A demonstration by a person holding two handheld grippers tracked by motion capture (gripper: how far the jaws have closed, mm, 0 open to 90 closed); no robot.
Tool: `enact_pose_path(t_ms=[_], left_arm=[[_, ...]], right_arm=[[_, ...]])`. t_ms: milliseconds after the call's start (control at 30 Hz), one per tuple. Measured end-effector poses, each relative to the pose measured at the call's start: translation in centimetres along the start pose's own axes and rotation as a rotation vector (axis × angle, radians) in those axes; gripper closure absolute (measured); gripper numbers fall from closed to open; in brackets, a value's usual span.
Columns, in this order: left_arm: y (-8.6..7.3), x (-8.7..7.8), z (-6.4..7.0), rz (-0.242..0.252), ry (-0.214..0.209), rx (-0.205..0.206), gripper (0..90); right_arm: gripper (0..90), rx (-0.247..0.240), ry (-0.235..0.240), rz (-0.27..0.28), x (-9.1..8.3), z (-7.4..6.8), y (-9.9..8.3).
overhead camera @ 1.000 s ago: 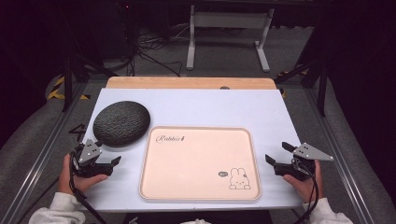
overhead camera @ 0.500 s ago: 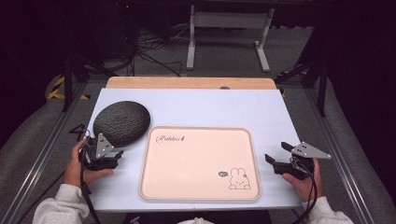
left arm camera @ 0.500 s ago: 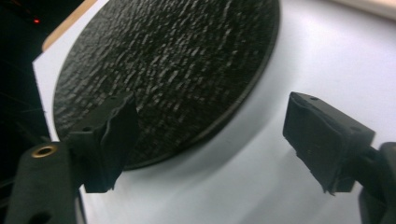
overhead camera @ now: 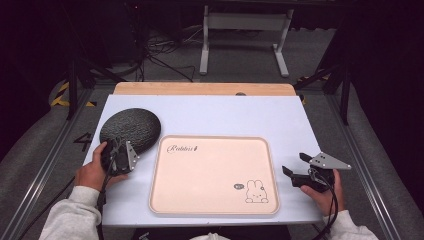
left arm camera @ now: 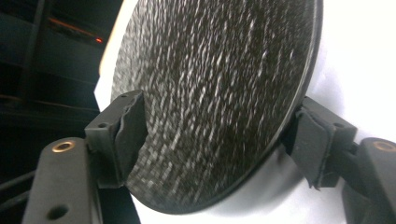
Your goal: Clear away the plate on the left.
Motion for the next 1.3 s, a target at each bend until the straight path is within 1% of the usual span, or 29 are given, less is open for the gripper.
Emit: enact_pose_path(t_ms=[33,67,100,133,200,233,300,333,367,400,467,500,533,600,633,667,700,733,767,800,833,867,900,933,1033,1067,1167,1233,1300], left_arm=[[0.2,0.0,0.1,-0.001,0.013,0.022,27.0],[0.4,0.0,0.4,-0.006,0.04,0.054,27.4],[0.6,0.1,0.5,-0.004,0.044,0.079,28.1],[0.6,0.0,0.6,-0.008,0.041,0.096,31.6],[0.7,0.0,0.7,-0.001,0.023,0.11,40.1],[0.7,0.0,0.7,0.001,0.011,0.117,40.1],[0.8,-0.1,0.9,-0.001,-0.004,0.148,47.5],[0.8,-0.1,1.0,0.005,-0.017,0.158,52.7],[0.9,-0.1,1.1,0.002,-0.021,0.171,57.3],[1.0,-0.1,1.2,0.006,-0.033,0.192,62.0],[1.1,0.0,1.4,0.007,-0.043,0.206,70.4],[1.2,0.1,1.5,0.007,-0.047,0.22,72.3],[1.3,0.1,1.6,0.006,-0.037,0.227,75.3],[1.5,0.2,1.7,0.009,-0.033,0.248,76.2],[1.6,0.1,1.8,0.01,-0.023,0.259,76.8],[1.7,0.0,1.8,0.01,-0.006,0.276,78.1],[1.7,0.0,1.9,0.02,0.0,0.274,79.1],[1.8,-0.1,1.9,0.021,0.015,0.285,80.0],[1.9,-0.3,1.8,0.027,0.037,0.296,83.0],[2.0,-0.4,1.7,0.034,0.056,0.291,83.0],[2.1,-0.5,1.5,0.05,0.085,0.294,84.2],[2.1,-0.7,1.3,0.056,0.099,0.29,86.2],[2.2,-0.7,1.1,0.053,0.093,0.274,86.5],[2.1,-0.7,1.0,0.063,0.087,0.256,86.5],[2.1,-0.8,1.1,0.053,0.094,0.271,86.6],[2.1,-0.8,1.0,0.068,0.094,0.259,86.7],[2.0,-1.0,0.7,0.073,0.082,0.217,86.8],[2.0,-1.2,0.6,0.075,0.078,0.205,86.8],[2.1,-1.3,0.6,0.076,0.076,0.208,86.8]], right_arm=[[16.7,0.0,0.0,0.0,0.0,0.0,0.0],[16.7,-0.001,0.0,-0.001,0.0,0.0,0.0],[16.7,-0.003,0.001,-0.003,0.0,0.0,0.0],[16.7,-0.002,0.001,-0.007,0.0,0.0,0.0],[16.6,-0.006,0.001,-0.012,0.1,0.0,-0.1],[16.6,-0.006,0.001,-0.012,0.1,0.0,-0.1],[16.6,-0.004,0.0,-0.017,0.1,0.0,-0.1],[16.6,-0.006,0.002,-0.018,0.2,-0.1,-0.1],[16.6,-0.008,0.003,-0.02,0.2,-0.1,-0.1],[16.6,-0.009,0.001,-0.022,0.2,-0.1,-0.1],[16.6,-0.01,0.001,-0.026,0.2,-0.1,-0.1],[16.6,-0.01,0.001,-0.026,0.2,-0.1,-0.1],[16.6,-0.011,0.0,-0.027,0.3,-0.1,-0.1],[16.6,-0.012,0.002,-0.03,0.3,-0.1,-0.1],[16.6,-0.013,0.002,-0.031,0.3,-0.1,-0.1],[16.6,-0.012,0.002,-0.034,0.3,-0.1,-0.1],[16.6,-0.013,0.001,-0.037,0.3,-0.1,-0.1],[16.6,-0.013,0.0,-0.038,0.3,-0.1,-0.1],[16.6,-0.013,-0.003,-0.04,0.3,0.0,-0.2],[16.6,-0.013,-0.003,-0.04,0.3,0.0,-0.2],[16.6,-0.013,-0.004,-0.041,0.2,0.0,-0.2],[16.6,-0.013,-0.004,-0.04,0.2,0.0,-0.2],[16.6,-0.012,-0.004,-0.04,0.2,0.0,-0.2],[16.6,-0.012,-0.005,-0.043,0.2,0.0,-0.2],[16.6,-0.018,-0.002,-0.045,0.2,-0.1,-0.2],[16.7,-0.019,-0.004,-0.047,0.2,-0.1,-0.1],[16.7,-0.017,-0.004,-0.044,0.2,-0.1,-0.1],[16.7,-0.018,-0.007,-0.045,0.2,0.0,-0.1],[16.7,-0.018,-0.009,-0.043,0.2,0.0,-0.1]])
Point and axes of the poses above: each handheld gripper's, and its own axes: x roughly forward along the jaws, y roughly out of its top, z roughly to its right, the point moved 1 cm from there along x, roughly forward along the jaws, and after that the axes turned 9 degrees about y, right-handed, at the moved point
